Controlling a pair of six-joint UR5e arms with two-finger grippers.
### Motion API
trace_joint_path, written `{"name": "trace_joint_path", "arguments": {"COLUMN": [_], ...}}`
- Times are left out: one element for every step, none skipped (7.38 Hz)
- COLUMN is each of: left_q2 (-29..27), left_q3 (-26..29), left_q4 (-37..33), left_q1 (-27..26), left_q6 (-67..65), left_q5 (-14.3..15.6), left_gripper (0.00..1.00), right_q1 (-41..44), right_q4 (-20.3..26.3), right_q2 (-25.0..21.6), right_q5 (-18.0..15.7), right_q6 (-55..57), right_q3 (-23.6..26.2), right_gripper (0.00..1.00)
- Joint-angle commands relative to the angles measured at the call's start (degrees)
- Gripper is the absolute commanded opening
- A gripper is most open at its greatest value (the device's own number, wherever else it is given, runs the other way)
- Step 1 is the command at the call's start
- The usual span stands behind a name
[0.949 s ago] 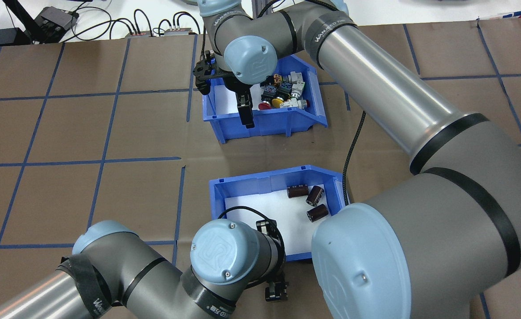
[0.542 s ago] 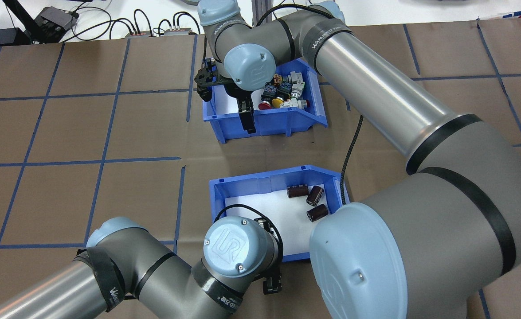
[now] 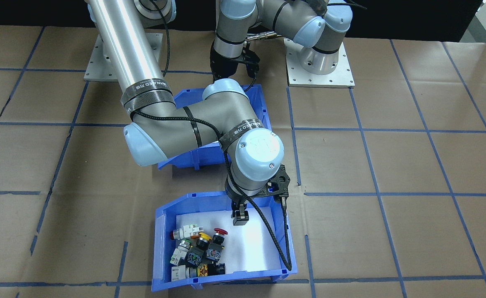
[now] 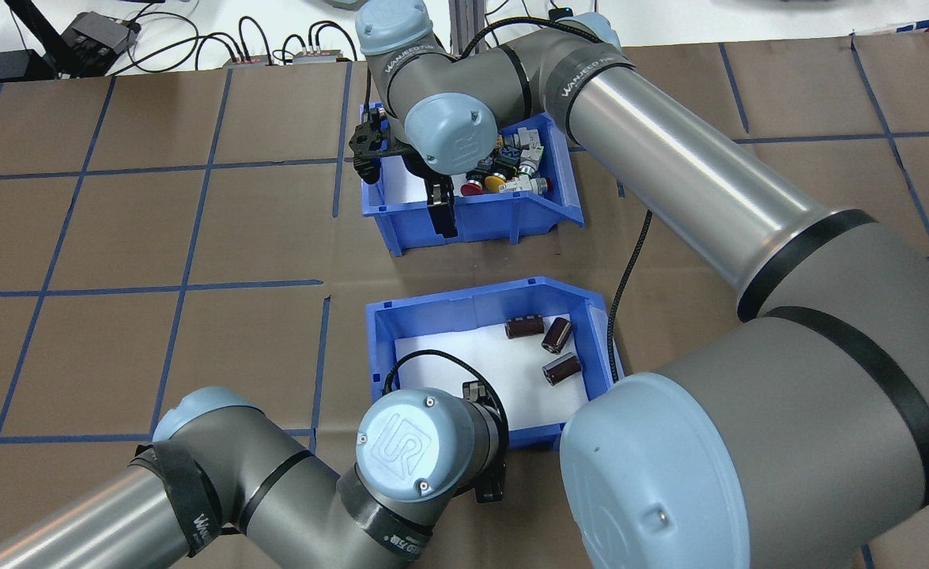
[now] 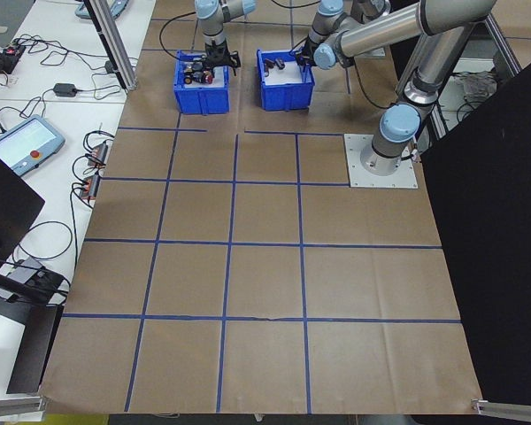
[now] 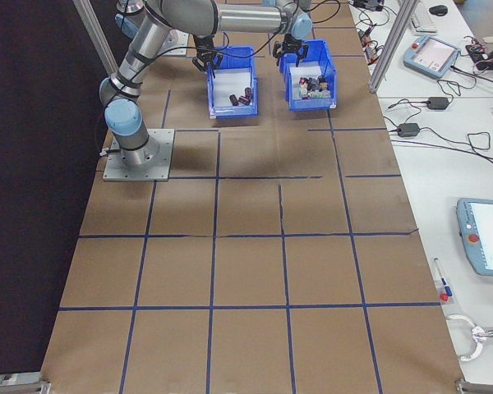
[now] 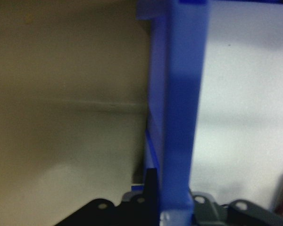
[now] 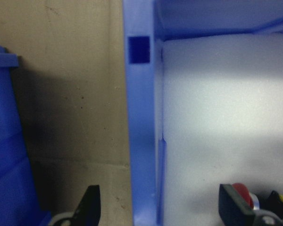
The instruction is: Place battery box in front
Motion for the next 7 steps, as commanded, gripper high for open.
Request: {"name": "trace_joint_path", "arguments": {"left_q2": [5.03, 7.94, 10.32, 11.99, 13.49, 16.20, 18.05], "left_q3": [-0.08, -0.08, -0.26, -0.34, -0.35, -0.35, -0.35], "left_q4": [-2.00, -7.15, -9.90, -12.97, -16.92, -19.22, -22.38], "left_q1": [0.99, 2.74, 4.75, 5.99, 7.22, 9.06, 11.08], "left_q6": [4.20, 8.65, 10.96, 12.55, 15.35, 17.64, 21.32], "left_q5": [4.28, 4.30, 4.21, 4.21, 4.13, 4.21, 4.04], "left_gripper": [0.00, 0.00, 0.00, 0.00, 0.00, 0.00, 0.00], "right_q1": [0.13, 0.04, -0.13, -0.66, -2.23, -4.51, -7.84], "right_q4": [0.29, 0.64, 0.55, 0.55, 0.38, 0.38, 0.47], "right_q2": [-0.74, -1.18, -1.79, -3.19, -5.03, -6.44, -7.50], "right_q5": [-0.97, -0.97, -1.67, -2.02, -3.94, -5.61, -5.98], "right_q6": [0.59, 0.59, 0.59, 0.33, -0.19, -0.55, -1.86], "right_q3": [0.01, -0.25, -0.68, -0.69, -0.60, -0.69, -0.60], "right_gripper": [0.19, 0.05, 0.00, 0.00, 0.00, 0.00, 0.00]}}
